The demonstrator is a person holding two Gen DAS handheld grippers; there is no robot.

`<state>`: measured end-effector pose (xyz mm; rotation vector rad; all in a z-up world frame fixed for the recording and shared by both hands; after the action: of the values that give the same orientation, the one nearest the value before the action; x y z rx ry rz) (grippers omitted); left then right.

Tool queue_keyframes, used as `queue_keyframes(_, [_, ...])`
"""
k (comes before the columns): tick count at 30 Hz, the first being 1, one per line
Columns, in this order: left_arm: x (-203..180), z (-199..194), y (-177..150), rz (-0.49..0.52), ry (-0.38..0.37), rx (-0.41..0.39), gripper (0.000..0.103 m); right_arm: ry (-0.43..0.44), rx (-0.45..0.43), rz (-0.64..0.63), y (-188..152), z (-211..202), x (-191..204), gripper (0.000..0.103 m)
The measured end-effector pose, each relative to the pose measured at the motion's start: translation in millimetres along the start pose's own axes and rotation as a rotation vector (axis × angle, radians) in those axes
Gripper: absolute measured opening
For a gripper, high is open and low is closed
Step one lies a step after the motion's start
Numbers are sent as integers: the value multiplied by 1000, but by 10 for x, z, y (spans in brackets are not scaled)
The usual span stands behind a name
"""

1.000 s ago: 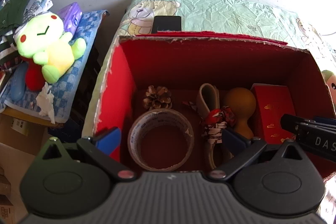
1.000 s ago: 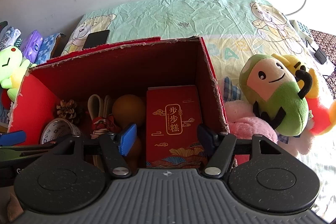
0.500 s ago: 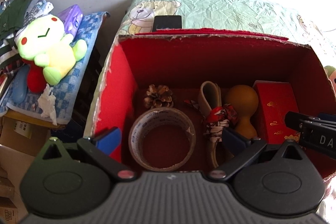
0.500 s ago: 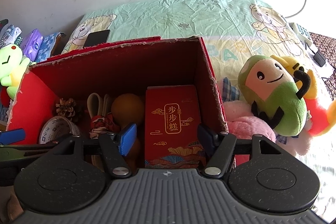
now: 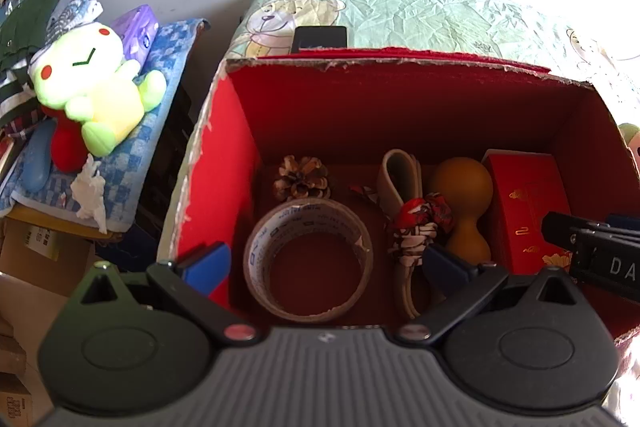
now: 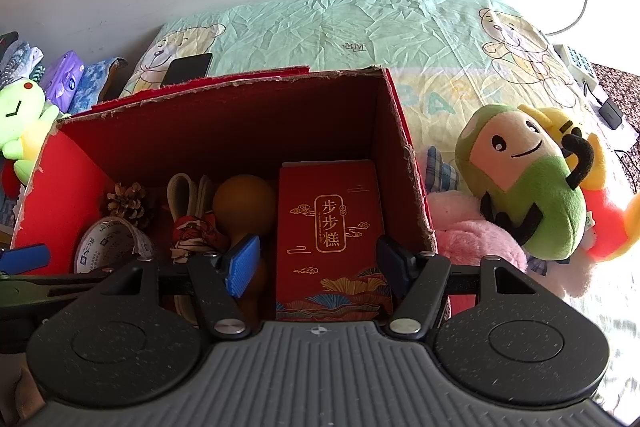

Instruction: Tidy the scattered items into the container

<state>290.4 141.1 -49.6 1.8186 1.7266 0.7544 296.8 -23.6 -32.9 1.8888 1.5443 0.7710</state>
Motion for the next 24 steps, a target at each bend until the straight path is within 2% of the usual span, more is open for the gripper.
queue_keyframes(24, [-8, -17, 13, 11, 10, -11, 102, 8, -10, 20, 4, -22, -12, 67])
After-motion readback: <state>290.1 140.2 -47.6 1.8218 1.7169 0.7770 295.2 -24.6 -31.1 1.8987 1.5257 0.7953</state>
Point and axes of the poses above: each gripper's, at about its wrist camera, not at the fingertips, and z roughly the way its jaws point, x to its left, y to its top, the point moved 6 cm from there along z, roughly the way its jaws point, and after that the axes turned 15 degrees about -x, right-handed, at the moved point
